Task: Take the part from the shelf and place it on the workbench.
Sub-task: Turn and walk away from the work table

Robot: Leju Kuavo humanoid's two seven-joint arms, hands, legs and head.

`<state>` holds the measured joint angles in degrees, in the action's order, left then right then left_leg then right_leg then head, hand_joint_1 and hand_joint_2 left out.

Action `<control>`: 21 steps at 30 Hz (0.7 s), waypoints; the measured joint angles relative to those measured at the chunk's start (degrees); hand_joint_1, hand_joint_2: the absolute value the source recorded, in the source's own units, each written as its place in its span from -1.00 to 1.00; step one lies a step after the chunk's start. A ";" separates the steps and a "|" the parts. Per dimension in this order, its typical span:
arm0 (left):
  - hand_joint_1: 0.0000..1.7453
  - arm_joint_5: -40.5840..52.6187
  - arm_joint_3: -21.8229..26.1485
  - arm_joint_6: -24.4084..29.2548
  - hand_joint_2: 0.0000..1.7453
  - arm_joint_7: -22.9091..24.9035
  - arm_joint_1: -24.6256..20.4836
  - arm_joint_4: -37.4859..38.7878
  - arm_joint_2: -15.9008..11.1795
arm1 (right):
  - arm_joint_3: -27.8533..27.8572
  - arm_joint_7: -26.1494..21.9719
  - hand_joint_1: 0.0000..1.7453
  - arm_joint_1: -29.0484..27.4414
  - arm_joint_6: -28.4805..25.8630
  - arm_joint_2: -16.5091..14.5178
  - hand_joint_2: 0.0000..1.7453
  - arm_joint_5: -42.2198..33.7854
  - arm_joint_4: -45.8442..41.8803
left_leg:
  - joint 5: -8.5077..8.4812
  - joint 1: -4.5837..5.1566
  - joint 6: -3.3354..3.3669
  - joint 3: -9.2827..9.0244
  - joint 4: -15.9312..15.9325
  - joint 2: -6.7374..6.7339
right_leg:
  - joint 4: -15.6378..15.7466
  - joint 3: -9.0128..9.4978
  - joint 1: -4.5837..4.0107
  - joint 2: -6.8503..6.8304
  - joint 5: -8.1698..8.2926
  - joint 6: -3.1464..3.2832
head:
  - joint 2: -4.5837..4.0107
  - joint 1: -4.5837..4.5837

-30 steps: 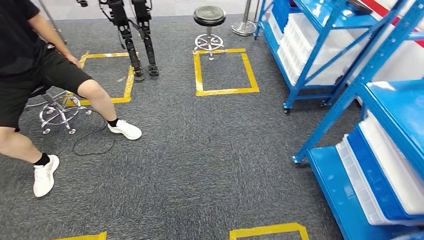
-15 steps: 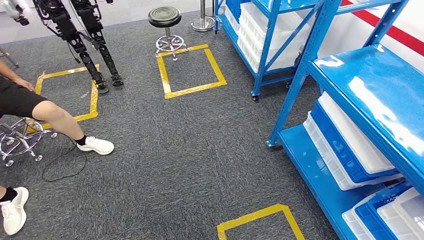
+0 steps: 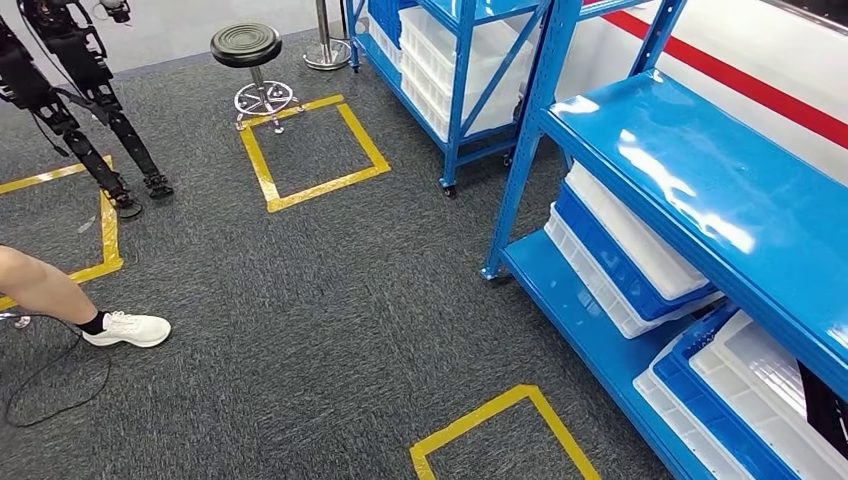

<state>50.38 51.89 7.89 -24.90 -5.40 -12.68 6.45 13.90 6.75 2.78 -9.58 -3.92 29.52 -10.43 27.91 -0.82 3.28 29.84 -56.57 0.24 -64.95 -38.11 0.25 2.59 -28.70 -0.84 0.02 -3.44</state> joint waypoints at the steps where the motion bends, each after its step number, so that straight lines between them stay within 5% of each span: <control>1: -1.00 0.00 0.00 0.00 -1.00 0.05 0.07 0.00 -0.02 | 0.00 -0.09 -1.00 0.06 0.02 0.00 -1.00 0.04 0.00 | -0.04 0.08 0.09 0.12 0.02 -0.93 | -4.07 -1.96 0.04 -1.08 -1.79 0.11 | 0.00 -0.12; 3: -1.00 0.00 0.00 0.00 -1.00 0.16 0.17 0.00 -0.01 | 0.00 -0.16 -1.00 0.04 0.04 0.02 -1.00 0.14 0.00 | -0.01 0.21 0.08 0.28 0.01 -2.72 | -9.44 -4.21 0.29 -1.84 -3.68 -0.29 | 0.00 -0.12; 4: -1.00 0.00 0.00 0.00 -1.00 0.21 0.17 0.00 0.01 | 0.00 -0.14 -1.00 -0.04 0.05 0.03 -1.00 0.20 0.00 | 0.01 0.22 0.04 0.31 0.00 -3.51 | -9.14 -3.71 0.43 -2.05 -3.44 -0.77 | 0.00 -0.13; 7: -1.00 -0.02 0.00 0.02 -1.00 0.30 0.11 0.00 0.06 | 0.00 -0.01 -1.00 -0.07 0.10 0.11 -1.00 0.29 0.00 | 0.35 0.34 -0.52 0.02 -0.11 -5.51 | 2.33 3.37 0.79 -4.96 0.16 -2.08 | 0.00 -0.14; 9: -1.00 -0.02 0.00 0.08 -1.00 0.38 0.08 0.00 0.04 | 0.00 0.04 -1.00 0.12 0.13 0.09 -1.00 0.29 -0.01 | 0.74 0.59 -1.27 -0.33 -0.24 -6.68 | 7.39 6.28 0.57 -6.74 1.52 -1.74 | 0.00 -0.02; 12: -1.00 0.01 -0.02 0.24 -1.00 0.51 -0.29 -0.01 0.06 | 0.01 0.05 -1.00 0.04 0.16 0.05 -1.00 0.26 0.00 | 1.22 0.28 -2.46 -0.97 -0.27 -7.77 | 7.92 6.12 0.55 -5.17 1.71 -0.39 | 0.00 0.14; 14: -1.00 0.07 -0.03 0.39 -1.00 0.59 -0.48 0.00 0.07 | 0.05 0.05 -1.00 0.00 0.20 0.07 -1.00 0.26 0.00 | 3.23 -0.17 -3.08 -0.32 -2.70 -5.13 | 8.19 6.50 1.02 -3.86 1.98 0.57 | 0.00 0.25; 16: -1.00 0.12 -0.04 0.47 -1.00 0.71 -0.36 0.02 0.04 | 0.09 0.06 -1.00 0.11 0.26 0.04 -1.00 0.28 0.00 | 7.25 -0.38 -3.26 2.81 -9.86 -1.43 | 8.21 6.66 0.95 -2.49 2.21 1.27 | 0.00 0.40; 18: -1.00 0.15 -0.04 0.48 -1.00 0.87 -0.15 0.02 0.01 | 0.17 0.07 -1.00 0.14 0.33 -0.06 -1.00 0.30 0.00 | 9.49 -0.41 -3.28 6.27 -16.50 -0.23 | 8.18 6.67 0.60 -0.82 2.26 1.52 | 0.00 0.42; 19: -1.00 0.15 -0.03 0.48 -1.00 0.92 -0.10 0.02 -0.02 | 0.26 0.09 -1.00 0.08 0.36 -0.08 -1.00 0.31 0.00 | 8.81 -0.41 -3.21 6.84 -16.97 -0.10 | 8.14 6.74 0.49 0.05 2.25 1.53 | 0.00 0.42; 21: -1.00 0.15 -0.02 0.48 -1.00 0.95 -0.08 0.02 -0.06 | 0.43 0.16 -1.00 0.03 0.37 -0.10 -1.00 0.36 0.00 | 4.58 -0.45 -2.92 5.04 -11.69 0.37 | 8.06 6.96 0.43 1.76 2.24 1.51 | 0.00 0.42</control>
<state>50.53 51.87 8.37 -23.95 -5.48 -12.66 6.39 14.33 6.91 2.81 -9.22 -4.03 29.88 -10.43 32.49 -1.26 0.36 34.87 -68.26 0.61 -56.89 -31.15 0.68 4.35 -26.46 0.68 0.02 -3.02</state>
